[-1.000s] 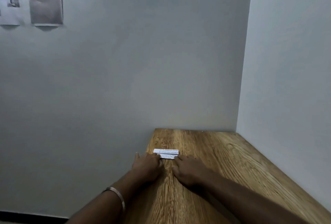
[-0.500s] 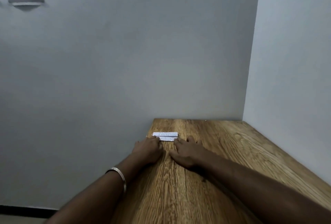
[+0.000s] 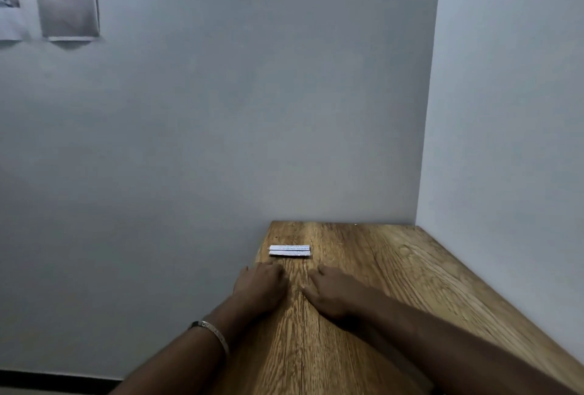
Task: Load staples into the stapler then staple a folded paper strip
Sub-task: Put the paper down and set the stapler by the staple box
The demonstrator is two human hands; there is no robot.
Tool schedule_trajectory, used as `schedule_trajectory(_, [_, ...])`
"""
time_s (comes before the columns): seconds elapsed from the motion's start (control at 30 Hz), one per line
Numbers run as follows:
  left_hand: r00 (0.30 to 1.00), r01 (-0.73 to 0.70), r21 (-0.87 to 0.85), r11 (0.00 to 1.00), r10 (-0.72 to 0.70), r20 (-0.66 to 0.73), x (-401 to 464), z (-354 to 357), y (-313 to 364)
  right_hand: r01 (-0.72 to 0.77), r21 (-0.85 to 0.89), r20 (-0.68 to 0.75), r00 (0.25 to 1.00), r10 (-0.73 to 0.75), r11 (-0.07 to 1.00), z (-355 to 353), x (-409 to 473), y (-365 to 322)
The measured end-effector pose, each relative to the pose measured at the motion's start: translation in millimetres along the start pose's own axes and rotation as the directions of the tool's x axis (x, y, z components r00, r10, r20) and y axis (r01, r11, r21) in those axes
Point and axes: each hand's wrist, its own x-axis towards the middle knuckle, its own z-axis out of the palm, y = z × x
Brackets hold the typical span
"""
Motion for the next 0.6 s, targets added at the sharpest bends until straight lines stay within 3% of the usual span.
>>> schedule_trajectory(0.37, [0.997,-0.054,-0.097,0.994,0.060,0.057,-99.2,-27.5,43.7,0.012,-0.043,0.024,1.000,-0.011,0.999,-16.6,-109.2,-21.3])
schedule_trajectory(0.6, [0.987,-0.126,-0.189,0.974,0.142,0.075,-160.7,-44.1,77.9,0.046,0.092,0.036,0.998,-0.049,0.995,-25.5,-172.5,-36.8])
